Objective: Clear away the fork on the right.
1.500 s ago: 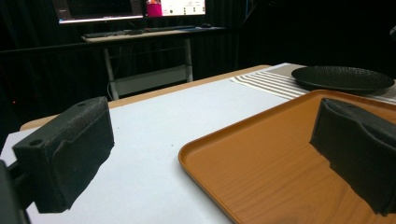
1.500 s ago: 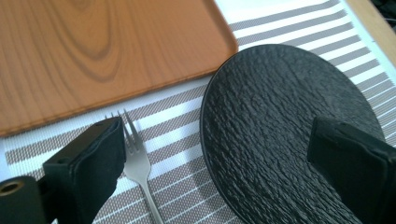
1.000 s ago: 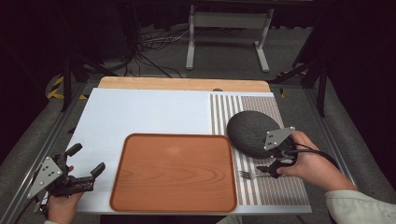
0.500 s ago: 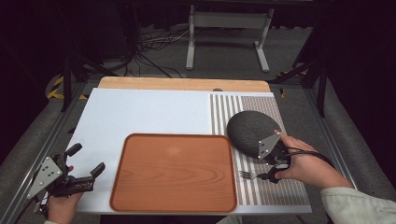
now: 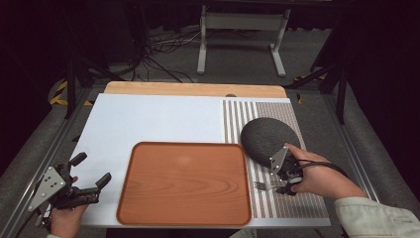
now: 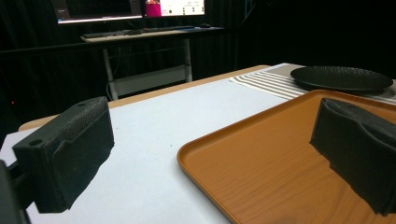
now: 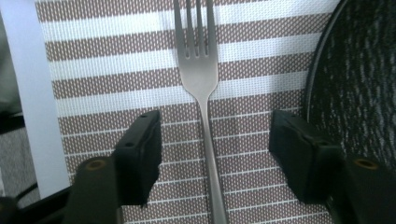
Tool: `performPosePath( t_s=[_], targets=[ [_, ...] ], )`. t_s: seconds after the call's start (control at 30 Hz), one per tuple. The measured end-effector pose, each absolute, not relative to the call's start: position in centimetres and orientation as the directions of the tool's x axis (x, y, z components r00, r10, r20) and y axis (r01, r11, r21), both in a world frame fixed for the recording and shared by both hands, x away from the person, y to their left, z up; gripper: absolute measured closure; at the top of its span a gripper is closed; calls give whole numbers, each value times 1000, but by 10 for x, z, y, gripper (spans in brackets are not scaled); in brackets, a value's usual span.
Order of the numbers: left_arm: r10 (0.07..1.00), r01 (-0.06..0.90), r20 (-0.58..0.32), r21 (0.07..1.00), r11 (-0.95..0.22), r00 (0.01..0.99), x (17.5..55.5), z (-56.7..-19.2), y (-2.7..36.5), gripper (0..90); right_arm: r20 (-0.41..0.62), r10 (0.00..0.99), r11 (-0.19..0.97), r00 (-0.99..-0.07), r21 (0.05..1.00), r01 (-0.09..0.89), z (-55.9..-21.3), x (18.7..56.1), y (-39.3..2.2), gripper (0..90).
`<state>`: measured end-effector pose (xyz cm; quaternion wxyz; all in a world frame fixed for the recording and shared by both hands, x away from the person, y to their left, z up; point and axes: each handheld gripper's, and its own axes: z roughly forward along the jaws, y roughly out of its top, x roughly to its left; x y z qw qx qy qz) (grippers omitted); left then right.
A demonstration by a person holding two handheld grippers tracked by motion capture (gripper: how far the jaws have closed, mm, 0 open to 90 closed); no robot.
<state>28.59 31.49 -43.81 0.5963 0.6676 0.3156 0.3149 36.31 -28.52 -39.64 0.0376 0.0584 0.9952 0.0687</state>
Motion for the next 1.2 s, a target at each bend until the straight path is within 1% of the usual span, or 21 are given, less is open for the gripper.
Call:
performPosePath(
  t_s=[0.03, 0.07, 0.1, 0.13, 0.17, 0.27, 0.33, 0.57, 0.73, 0.83, 0.87, 1.2],
  targets=[
    [797, 46, 44, 995, -90, 603, 286, -438, 315, 2, -67, 121, 984, -990, 141, 111, -396, 363, -285, 396],
    [797, 44, 44, 995, -88, 603, 286, -438, 315, 2, -65, 111, 989, -992, 109, 103, -399, 363, -285, 441],
    [797, 44, 44, 995, -88, 603, 286, -438, 315, 2, -65, 111, 989, -992, 109, 103, -399, 363, -285, 441],
    [796, 47, 44, 995, -90, 604, 286, -438, 315, 2, -57, 105, 991, -993, 86, 100, -402, 364, -284, 461],
    [796, 46, 43, 995, -89, 604, 286, -438, 315, 2, -54, 105, 992, -993, 82, 101, -403, 364, -284, 474],
    [798, 42, 47, 995, -90, 601, 286, -437, 316, 2, -40, 100, 994, -994, 58, 98, -407, 364, -283, 527],
    [800, 43, 42, 995, -85, 599, 286, -437, 317, 2, -35, 95, 995, -995, 29, 94, -409, 365, -283, 579],
    [799, 40, 45, 995, -86, 600, 285, -437, 316, 2, -26, 71, 997, -997, -23, 72, -414, 369, -283, 703],
    [798, 44, 46, 995, -90, 601, 286, -438, 316, 2, -18, 65, 997, -998, -40, 66, -414, 370, -283, 798],
    [798, 43, 46, 995, -90, 601, 286, -438, 316, 2, -8, 67, 997, -998, -48, 68, -414, 371, -283, 818],
    [798, 43, 46, 995, -90, 601, 286, -438, 316, 2, -9, 66, 997, -998, -48, 66, -414, 371, -283, 838],
    [798, 43, 47, 995, -91, 601, 285, -438, 316, 2, -5, 43, 998, -999, -53, 44, -414, 371, -283, 851]
  ],
)
